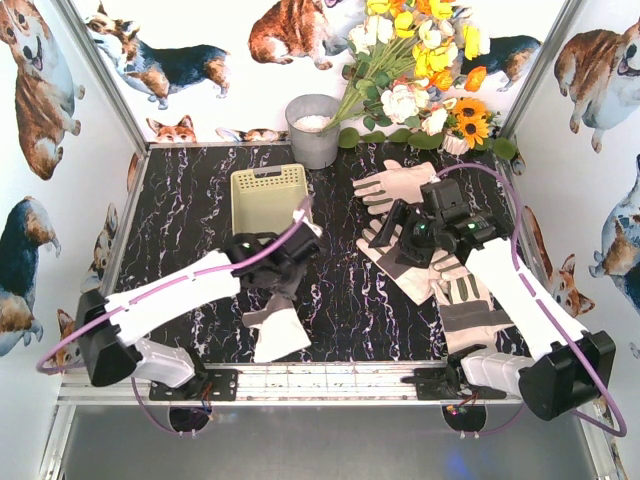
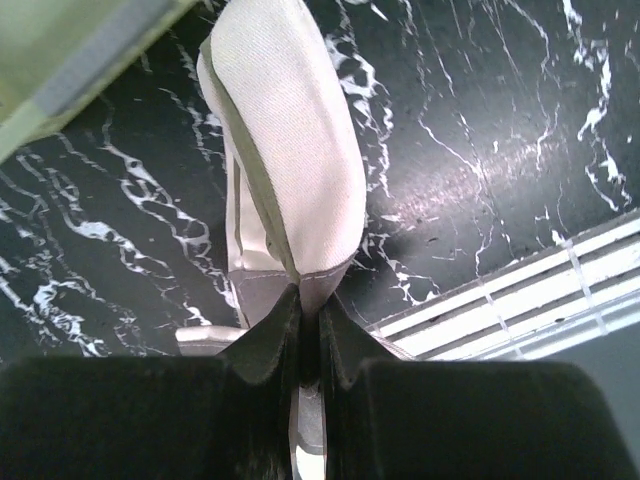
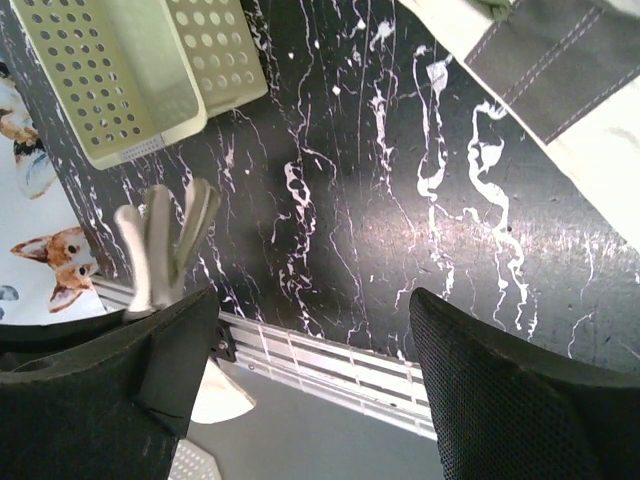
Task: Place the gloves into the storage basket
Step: Place the glove at the corner of the board.
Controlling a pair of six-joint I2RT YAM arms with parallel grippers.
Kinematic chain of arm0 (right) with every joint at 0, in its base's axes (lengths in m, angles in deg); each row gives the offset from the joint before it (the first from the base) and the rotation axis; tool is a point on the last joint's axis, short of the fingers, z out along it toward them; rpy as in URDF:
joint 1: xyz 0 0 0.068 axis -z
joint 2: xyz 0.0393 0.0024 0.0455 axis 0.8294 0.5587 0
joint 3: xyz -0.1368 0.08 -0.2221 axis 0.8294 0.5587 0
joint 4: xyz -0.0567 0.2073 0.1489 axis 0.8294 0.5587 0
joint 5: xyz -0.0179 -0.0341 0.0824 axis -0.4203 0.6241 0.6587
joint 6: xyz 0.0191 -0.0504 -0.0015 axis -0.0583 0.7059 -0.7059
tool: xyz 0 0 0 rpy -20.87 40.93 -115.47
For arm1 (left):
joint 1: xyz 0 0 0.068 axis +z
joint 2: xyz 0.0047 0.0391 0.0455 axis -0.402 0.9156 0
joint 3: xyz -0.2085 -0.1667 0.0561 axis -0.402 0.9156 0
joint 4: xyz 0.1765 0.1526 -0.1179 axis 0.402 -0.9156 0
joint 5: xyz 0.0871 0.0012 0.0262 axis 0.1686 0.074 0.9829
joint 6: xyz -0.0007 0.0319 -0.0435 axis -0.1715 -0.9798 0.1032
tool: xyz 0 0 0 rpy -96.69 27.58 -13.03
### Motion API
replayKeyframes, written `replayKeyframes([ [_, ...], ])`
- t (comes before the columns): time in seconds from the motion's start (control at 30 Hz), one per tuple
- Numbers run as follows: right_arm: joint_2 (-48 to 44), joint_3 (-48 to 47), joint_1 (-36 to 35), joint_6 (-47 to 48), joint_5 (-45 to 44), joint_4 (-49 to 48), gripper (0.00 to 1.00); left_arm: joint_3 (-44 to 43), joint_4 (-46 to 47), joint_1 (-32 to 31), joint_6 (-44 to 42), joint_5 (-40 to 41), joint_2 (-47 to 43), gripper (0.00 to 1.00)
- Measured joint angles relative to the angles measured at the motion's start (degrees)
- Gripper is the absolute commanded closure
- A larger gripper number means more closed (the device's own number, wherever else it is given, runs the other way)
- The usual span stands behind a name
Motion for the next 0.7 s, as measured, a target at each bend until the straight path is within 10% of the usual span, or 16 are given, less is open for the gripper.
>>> replayKeyframes([
  [0.17, -1.31, 2.27, -0.9, -1.66, -0.52, -0.17, 0.21, 2.36, 3.19, -2.03, -1.7, -3.26, 4.13, 1.0],
  [0.43, -1.62, 4.7, -2.6, -2.82, -0.9, -0.46, 0.21, 3.78, 10.05, -2.32, -4.5, -5.44, 12.57, 0.39],
  [0.7, 1.09, 6.47, -7.61, -3.13, 0.44, -2.29, 0.26, 6.69, 11.91, -1.53, -2.71, -5.95, 3.54, 0.41],
])
